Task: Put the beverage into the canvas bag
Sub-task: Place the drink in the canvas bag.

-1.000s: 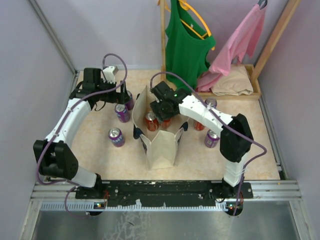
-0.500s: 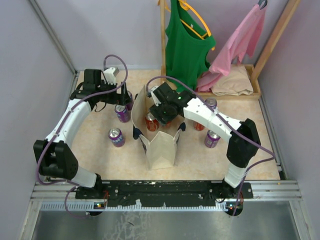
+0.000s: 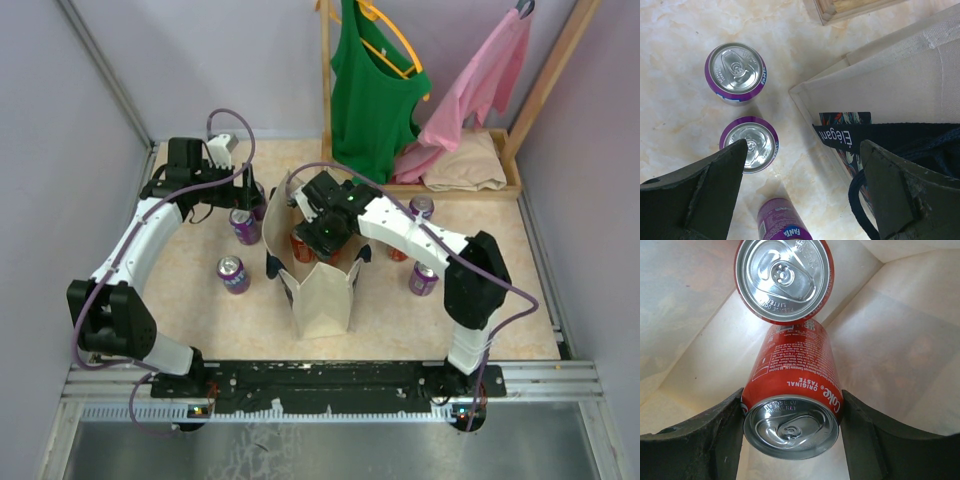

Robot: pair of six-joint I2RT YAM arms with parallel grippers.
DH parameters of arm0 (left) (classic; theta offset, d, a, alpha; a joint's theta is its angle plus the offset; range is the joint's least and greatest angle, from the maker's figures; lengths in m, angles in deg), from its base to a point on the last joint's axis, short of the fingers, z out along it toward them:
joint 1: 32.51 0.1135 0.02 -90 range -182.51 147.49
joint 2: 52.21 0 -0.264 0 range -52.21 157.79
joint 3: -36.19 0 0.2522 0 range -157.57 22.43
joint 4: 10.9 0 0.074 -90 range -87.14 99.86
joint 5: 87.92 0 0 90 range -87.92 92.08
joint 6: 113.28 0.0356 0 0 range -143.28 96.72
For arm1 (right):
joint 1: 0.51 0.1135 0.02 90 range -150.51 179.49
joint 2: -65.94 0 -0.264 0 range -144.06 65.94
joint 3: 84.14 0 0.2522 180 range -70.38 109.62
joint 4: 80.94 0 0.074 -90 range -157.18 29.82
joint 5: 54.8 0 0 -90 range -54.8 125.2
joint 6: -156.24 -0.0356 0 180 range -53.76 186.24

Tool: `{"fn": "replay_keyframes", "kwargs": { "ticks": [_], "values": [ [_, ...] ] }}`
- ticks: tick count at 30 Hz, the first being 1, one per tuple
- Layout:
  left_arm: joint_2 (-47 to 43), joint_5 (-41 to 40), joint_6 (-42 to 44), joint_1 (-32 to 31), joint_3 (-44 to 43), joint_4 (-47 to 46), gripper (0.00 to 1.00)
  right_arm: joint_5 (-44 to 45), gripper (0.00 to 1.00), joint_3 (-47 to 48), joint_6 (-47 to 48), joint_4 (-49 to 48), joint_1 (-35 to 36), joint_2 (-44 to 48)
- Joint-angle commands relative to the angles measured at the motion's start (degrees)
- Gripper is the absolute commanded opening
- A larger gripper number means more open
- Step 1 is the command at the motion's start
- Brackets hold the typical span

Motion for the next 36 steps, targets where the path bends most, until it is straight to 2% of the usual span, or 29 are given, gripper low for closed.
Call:
{"fn": "replay_keyframes", "kwargs": {
  "ticks": [1, 17, 28, 31, 34, 36],
  "values": [
    [-1.36, 0.89, -0.12, 0.25, 0.1, -1.3, 1.0, 0.2, 0.0, 2.85, 1.47, -3.66, 0.7, -0.85],
    [-0.96, 0.94, -0.19, 0.28, -0.36, -1.22, 1.0, 6.25, 0.0, 6.04, -0.83, -4.67, -1.14, -4.75],
    [-2.01, 0.81, -0.54, 0.31, 0.64, -0.95, 1.0, 4.98, 0.0, 6.65, -1.65, -4.59, -1.24, -8.07],
    [-1.95, 1.06, -0.54, 0.34, 0.66, -0.95, 1.0, 4.88, 0.09, 7.08, -1.93, -4.15, -1.23, -8.0],
    [-1.72, 1.44, -0.68, 0.25, 0.65, -1.12, 1.0, 4.88, 0.34, 7.21, -2.0, -4.21, -1.19, -7.36],
    [-1.49, 1.8, -0.63, 0.32, 0.56, -1.21, 1.0, 4.97, 0.46, 7.09, -2.12, -4.19, -1.2, -6.96]
  ]
}}
